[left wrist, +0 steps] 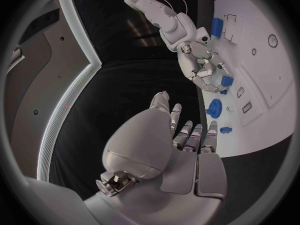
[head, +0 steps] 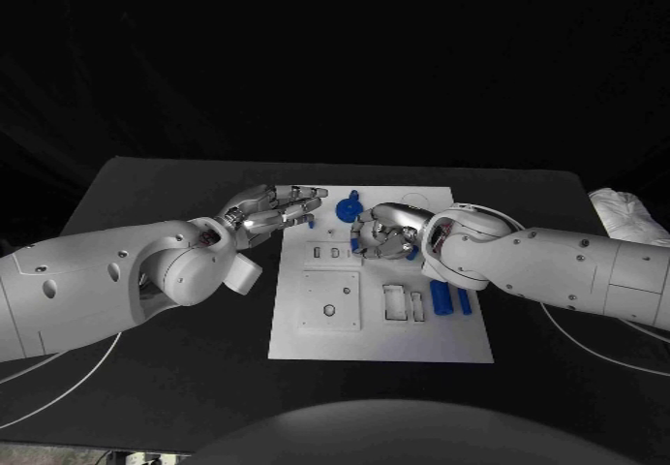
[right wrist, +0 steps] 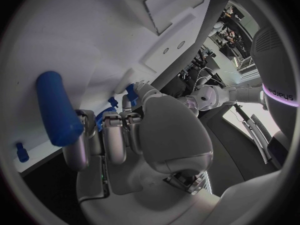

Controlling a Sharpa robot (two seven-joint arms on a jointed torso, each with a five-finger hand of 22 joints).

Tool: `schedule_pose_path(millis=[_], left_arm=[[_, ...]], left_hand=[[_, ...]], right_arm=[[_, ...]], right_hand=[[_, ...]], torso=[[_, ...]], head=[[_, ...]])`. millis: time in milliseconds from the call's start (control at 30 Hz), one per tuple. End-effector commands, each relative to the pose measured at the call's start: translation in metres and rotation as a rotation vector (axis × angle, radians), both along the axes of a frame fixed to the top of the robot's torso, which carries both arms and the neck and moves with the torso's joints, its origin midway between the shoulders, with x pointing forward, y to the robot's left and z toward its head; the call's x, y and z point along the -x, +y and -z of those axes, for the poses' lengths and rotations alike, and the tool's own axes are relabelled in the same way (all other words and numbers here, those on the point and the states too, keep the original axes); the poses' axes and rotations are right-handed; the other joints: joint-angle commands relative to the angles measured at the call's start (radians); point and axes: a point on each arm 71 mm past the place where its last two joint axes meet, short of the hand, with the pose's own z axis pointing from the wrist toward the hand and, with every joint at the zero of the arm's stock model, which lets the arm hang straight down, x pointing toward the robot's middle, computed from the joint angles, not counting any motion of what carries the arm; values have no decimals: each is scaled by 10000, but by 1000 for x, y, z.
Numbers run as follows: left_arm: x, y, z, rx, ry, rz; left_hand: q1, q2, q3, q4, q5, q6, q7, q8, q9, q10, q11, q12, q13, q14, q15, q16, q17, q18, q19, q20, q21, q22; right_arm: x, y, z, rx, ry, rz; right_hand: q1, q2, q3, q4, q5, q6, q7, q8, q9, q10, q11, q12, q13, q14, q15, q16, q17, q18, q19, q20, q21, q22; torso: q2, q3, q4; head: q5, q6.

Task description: Assemble the parts on the task board

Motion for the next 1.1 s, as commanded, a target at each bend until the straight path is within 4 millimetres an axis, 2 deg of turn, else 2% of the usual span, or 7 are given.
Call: schedule_pose_path(millis=[33, 500, 900, 1100], left_arm=[[1, -2, -1, 50, -59, 216], [0, -1, 0, -32, -19, 222], [0, -1, 1, -68, 19, 225], [0, 0, 1, -78, 27, 211]], left_hand=[[44, 12, 57, -1, 54, 49, 261, 27, 13, 40, 44, 41, 14, -11, 51, 59, 8, -168, 36, -6, 56, 11], [44, 12, 57, -1, 54, 49, 261, 27, 13, 40, 44, 41, 14, -11, 51, 59, 8, -168, 36, -6, 56, 11], [39, 17, 60, 2, 54, 59, 269, 33, 14, 42, 52, 42, 14, -11, 57, 63, 8, -181, 41, -6, 59, 12], [39, 17, 60, 2, 54, 59, 269, 33, 14, 42, 52, 42, 14, -11, 57, 63, 8, -181, 41, -6, 59, 12]], right_arm=[[2, 1, 2, -104, 100, -124], [2, 1, 4, 26, 226, -139], [2, 2, 3, 136, -7, -262], [2, 2, 2, 104, -142, -258]], right_hand=[[-101, -15, 53, -31, 6, 1, 29, -71, -17, 1075, 48, 3, 2630, 1042, 43, 35, 2635, 107, -20, 35, -46, 2192], [-130, -58, 103, -201, -123, -345, 107, -411, -163, 1075, 108, 3, 2630, 1042, 92, 35, 2635, 130, -93, 80, -135, 2162], [-123, -96, 101, -283, -200, -466, 131, -472, -170, 1075, 129, 3, 2630, 1042, 110, 35, 2635, 132, -99, 97, -148, 2159], [-101, -42, 125, -361, -243, -336, 120, -359, -98, 1075, 131, 3, 2630, 1042, 119, 35, 2635, 131, -95, 110, -150, 2161]], torso=[[-1, 0, 7], [7, -3, 5], [4, 0, 8], [1, -1, 6]], head=[[-21, 2], [-24, 2], [-10, 2], [-7, 2]])
